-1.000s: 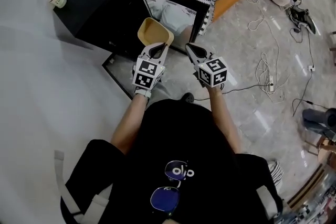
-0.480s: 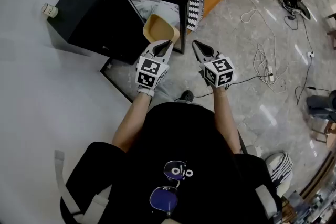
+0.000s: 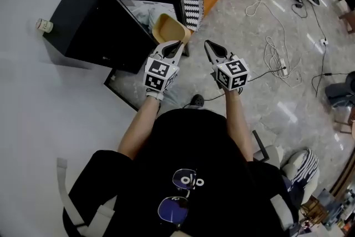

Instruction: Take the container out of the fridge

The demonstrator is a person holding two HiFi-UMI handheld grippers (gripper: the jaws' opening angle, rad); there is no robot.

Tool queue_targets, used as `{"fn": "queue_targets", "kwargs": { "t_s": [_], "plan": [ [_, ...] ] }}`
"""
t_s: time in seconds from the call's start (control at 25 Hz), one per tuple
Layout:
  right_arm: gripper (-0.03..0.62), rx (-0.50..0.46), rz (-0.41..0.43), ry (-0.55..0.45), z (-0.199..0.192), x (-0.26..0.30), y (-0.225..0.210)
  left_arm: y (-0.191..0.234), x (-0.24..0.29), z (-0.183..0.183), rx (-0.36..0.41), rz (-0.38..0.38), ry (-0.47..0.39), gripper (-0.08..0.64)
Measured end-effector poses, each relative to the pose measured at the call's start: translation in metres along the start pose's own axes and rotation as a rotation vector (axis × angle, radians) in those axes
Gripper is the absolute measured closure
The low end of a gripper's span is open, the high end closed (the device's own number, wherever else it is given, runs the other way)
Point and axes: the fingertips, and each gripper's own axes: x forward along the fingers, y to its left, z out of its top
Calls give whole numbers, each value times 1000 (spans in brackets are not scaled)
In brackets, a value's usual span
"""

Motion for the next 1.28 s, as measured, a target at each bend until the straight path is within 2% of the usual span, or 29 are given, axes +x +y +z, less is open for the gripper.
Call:
{"fn": "queue_targets", "kwargs": {
  "t_s": [0.48,0.76,1.28],
  "plan": [
    [584,17,-87,-23,2,-38,-29,-40,31,28,56,-94,-22,541],
    [584,16,-107,-21,0,-52,-40,-48,36,32,61,-98,-24,541],
    [584,17,-94,-24,-1,-55,-42,-46,38,33,62,-80,-19,541]
  ]
}}
